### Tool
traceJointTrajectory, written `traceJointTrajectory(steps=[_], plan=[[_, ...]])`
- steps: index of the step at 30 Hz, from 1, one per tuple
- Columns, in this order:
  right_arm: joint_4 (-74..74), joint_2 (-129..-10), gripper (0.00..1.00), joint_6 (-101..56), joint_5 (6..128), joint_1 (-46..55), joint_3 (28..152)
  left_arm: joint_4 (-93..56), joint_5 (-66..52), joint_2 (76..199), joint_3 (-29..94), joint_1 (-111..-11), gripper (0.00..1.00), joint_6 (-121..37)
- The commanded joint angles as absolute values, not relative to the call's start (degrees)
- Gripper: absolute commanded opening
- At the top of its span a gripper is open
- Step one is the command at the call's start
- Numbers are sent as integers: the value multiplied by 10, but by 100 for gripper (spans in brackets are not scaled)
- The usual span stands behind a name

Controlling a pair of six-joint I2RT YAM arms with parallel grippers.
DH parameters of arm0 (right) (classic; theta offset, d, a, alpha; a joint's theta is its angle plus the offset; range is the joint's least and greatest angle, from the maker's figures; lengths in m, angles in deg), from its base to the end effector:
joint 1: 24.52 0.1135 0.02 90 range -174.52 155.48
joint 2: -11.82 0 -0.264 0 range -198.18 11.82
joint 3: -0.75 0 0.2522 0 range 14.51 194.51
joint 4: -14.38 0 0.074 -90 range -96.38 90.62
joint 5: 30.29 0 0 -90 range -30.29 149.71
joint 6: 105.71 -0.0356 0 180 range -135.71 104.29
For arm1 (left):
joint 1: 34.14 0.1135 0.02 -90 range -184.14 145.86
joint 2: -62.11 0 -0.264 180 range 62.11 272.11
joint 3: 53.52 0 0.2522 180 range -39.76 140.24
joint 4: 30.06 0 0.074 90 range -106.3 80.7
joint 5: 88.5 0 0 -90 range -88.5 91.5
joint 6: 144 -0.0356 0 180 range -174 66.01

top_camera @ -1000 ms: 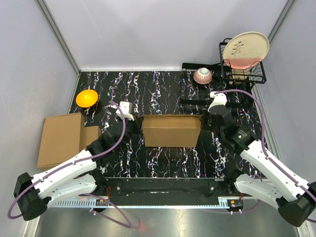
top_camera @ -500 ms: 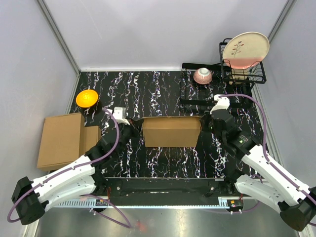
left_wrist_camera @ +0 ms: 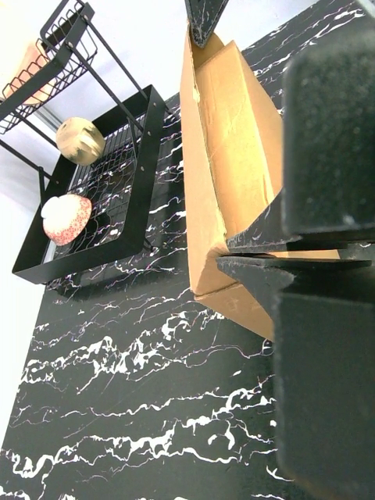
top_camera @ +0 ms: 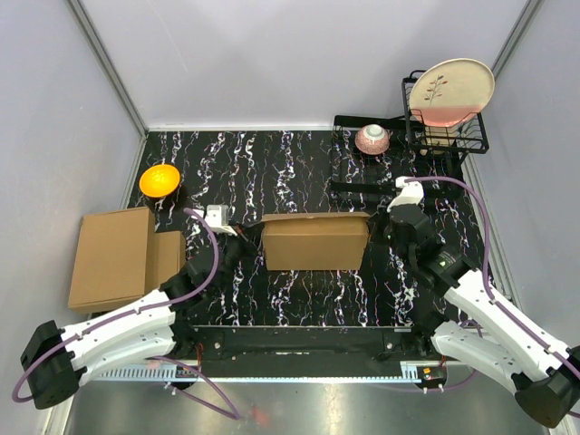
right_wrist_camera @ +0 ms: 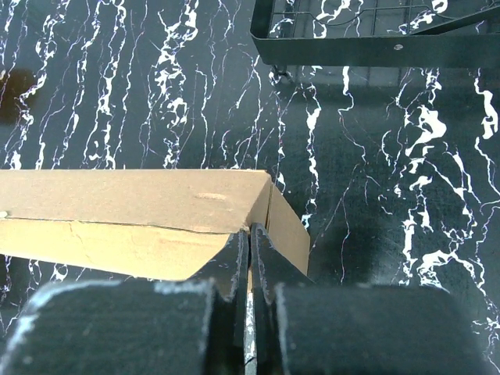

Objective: Fold the paper box

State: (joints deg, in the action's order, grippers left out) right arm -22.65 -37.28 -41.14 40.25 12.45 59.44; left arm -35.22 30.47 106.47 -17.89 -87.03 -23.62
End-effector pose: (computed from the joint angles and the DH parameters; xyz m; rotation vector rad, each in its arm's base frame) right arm 0.1600 0.1056 0.3055 0.0063 2.0370 0.3405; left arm 0.1257 -0.1375 0.2533 -0.0697 1.6705 -0.7005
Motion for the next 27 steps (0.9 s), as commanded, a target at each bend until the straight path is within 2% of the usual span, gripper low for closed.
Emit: traceJointTrajectory(steps=[1, 15, 16, 19, 20, 22, 27], plan=[[-313, -377, 0, -443, 429, 126, 551, -278, 302, 1085, -217, -889, 0, -220], [-336, -357, 1, -479, 435, 127, 548, -274, 352, 1112, -242, -910, 0, -234], [-347, -351, 14, -480, 434, 127, 553, -274, 356, 1105, -241, -910, 0, -238], [-375, -337, 36, -481, 416, 128, 583, -263, 367, 1092, -231, -911, 0, -253], [-383, -334, 40, -475, 405, 127, 603, -261, 369, 1091, -229, -910, 0, -258], [-409, -327, 45, -466, 385, 127, 628, -258, 371, 1090, -224, -911, 0, -260], [-447, -305, 47, -427, 365, 127, 718, -252, 373, 1091, -217, -910, 0, -260]])
